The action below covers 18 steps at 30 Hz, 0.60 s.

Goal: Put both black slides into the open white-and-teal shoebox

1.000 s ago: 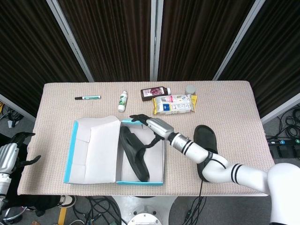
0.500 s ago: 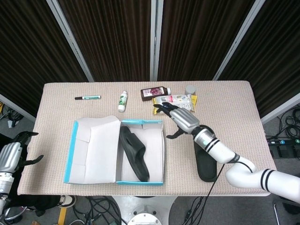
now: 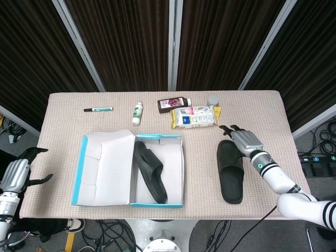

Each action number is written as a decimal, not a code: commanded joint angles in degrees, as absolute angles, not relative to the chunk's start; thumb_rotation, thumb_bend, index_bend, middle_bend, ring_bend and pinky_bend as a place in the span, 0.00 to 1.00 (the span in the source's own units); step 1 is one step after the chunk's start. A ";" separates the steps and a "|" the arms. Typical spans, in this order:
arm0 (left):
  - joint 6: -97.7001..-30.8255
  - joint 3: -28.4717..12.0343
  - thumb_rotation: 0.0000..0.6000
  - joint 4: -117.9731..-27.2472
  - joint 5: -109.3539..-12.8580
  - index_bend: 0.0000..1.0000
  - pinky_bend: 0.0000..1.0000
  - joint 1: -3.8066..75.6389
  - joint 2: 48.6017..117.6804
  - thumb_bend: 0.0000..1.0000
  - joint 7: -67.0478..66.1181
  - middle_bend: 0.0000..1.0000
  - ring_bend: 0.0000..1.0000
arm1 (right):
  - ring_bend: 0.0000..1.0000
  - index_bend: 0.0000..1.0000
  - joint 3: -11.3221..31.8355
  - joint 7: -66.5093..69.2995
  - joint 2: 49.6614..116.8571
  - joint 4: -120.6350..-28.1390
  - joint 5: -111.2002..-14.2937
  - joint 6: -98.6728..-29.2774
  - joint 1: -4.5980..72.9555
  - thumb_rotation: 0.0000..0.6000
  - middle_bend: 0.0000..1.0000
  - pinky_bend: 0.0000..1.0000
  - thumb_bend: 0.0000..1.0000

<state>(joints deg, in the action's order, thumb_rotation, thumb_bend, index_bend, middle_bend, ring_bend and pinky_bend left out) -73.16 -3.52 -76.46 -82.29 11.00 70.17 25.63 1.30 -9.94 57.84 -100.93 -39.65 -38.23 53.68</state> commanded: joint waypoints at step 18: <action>-73.05 -3.29 1.00 -76.50 -81.56 0.24 0.23 10.69 69.96 0.17 25.79 0.22 0.13 | 0.02 0.00 -7.23 -22.20 66.20 -94.31 -24.13 -36.47 61.18 1.00 0.17 0.16 0.00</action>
